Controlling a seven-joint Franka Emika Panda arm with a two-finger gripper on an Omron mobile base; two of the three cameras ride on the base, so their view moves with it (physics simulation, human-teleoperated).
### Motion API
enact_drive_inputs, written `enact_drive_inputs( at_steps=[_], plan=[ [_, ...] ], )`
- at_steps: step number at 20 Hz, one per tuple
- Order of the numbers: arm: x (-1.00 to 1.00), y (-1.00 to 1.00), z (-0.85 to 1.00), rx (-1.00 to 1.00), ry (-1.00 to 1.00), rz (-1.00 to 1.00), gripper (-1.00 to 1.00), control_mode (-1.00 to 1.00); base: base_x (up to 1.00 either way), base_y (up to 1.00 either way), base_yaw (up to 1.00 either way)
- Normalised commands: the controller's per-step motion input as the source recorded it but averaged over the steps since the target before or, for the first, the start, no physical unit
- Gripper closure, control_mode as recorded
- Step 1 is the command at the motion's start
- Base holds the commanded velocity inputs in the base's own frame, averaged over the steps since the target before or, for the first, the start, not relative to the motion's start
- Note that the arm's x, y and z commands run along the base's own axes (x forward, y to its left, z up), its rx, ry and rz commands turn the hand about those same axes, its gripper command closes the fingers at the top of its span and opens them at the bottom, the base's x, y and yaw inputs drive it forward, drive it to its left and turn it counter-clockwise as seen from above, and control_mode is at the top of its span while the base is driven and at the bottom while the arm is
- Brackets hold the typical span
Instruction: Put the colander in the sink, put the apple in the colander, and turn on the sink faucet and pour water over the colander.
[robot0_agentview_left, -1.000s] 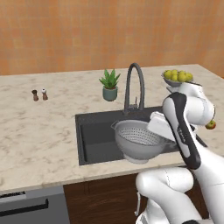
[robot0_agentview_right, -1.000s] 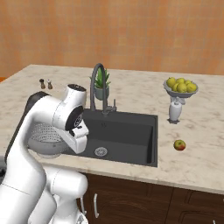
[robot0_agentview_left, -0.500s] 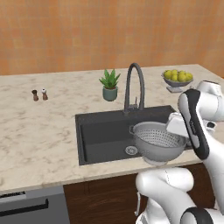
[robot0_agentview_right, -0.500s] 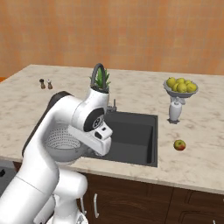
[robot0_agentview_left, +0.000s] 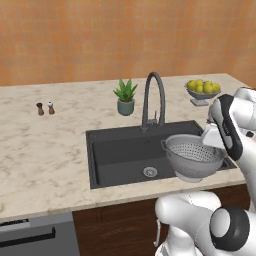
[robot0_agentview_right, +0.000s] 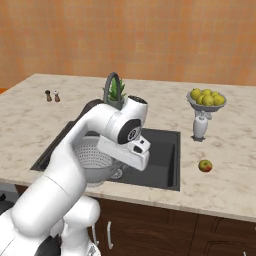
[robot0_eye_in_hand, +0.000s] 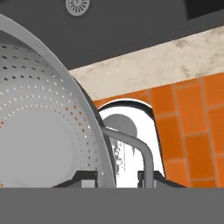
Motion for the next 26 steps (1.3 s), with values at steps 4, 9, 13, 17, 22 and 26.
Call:
enact_drive_inputs(
  at_steps=[4,9,13,17,22,26],
  plan=[
    [0.56,-0.09,-0.02,0.01,-0.09,0.17,1.0,-1.0,0.0,0.0,0.0],
    [0.53,0.01,-0.04,0.0,-0.12,0.17,1.0,-1.0,0.0,0.0,0.0],
    [0.1,0.03,-0.2,0.0,-0.18,0.29,1.0,-1.0,0.0,0.0,0.0],
    [0.03,0.02,-0.27,-0.02,-0.11,0.27,1.0,-1.0,0.0,0.0,0.0],
    [0.29,0.0,-0.13,0.0,-0.03,0.1,1.0,-1.0,0.0,0.0,0.0],
    [0.49,0.0,0.0,0.0,0.0,0.0,1.0,-1.0,0.0,0.0,0.0]
  ],
)
